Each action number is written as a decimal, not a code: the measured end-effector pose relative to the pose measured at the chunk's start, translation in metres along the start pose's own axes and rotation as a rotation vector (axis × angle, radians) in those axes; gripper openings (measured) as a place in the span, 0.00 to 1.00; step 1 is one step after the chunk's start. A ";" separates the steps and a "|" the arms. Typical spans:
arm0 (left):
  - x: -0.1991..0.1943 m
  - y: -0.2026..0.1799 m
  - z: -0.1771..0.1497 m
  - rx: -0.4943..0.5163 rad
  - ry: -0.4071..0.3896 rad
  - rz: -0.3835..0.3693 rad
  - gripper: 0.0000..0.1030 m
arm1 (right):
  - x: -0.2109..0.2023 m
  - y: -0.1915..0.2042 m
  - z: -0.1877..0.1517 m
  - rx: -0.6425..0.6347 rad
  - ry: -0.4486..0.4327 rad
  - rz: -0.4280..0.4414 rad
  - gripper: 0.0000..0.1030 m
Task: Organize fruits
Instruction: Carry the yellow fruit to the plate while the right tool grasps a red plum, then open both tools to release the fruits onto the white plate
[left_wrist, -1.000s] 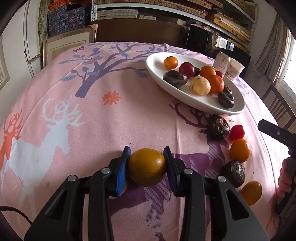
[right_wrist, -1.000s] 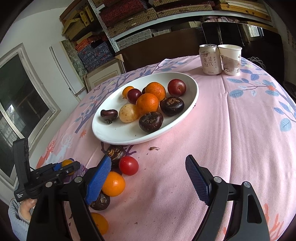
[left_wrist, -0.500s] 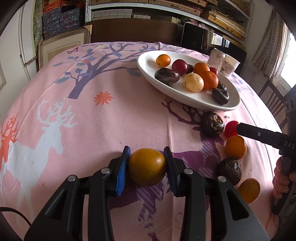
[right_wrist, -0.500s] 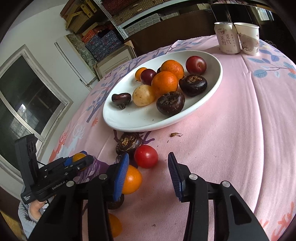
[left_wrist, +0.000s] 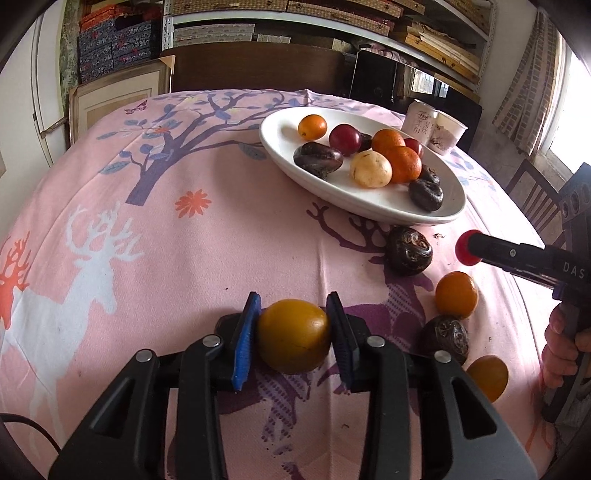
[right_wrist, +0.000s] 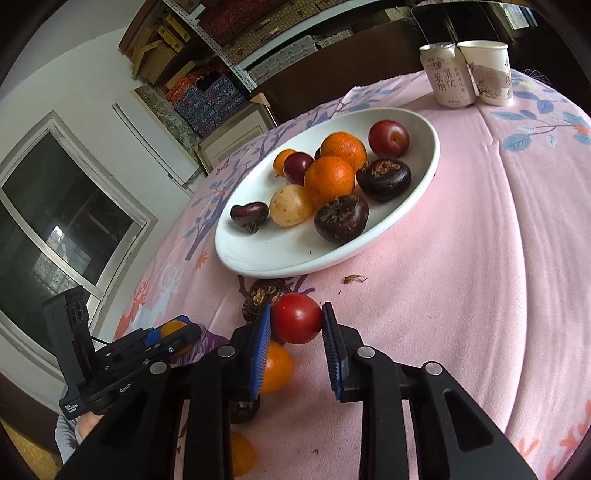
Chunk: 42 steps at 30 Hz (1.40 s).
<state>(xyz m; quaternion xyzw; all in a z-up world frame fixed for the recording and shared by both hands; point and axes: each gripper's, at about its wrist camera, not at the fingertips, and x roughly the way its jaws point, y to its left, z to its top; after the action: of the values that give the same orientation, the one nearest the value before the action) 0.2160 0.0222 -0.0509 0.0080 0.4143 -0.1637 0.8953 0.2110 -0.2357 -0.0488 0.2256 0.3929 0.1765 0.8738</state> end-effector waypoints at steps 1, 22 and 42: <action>-0.002 -0.002 0.000 0.007 -0.008 -0.004 0.35 | -0.005 0.000 0.001 -0.002 -0.018 -0.003 0.27; 0.024 -0.073 0.088 0.125 -0.120 -0.024 0.35 | -0.012 0.000 0.053 0.010 -0.135 -0.026 0.27; 0.006 -0.010 0.038 -0.058 -0.113 0.058 0.95 | -0.020 -0.004 0.005 -0.010 -0.091 -0.080 0.64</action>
<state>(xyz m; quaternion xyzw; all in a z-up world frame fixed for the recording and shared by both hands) 0.2442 0.0052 -0.0293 -0.0153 0.3671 -0.1255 0.9215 0.2023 -0.2503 -0.0359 0.2131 0.3608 0.1331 0.8982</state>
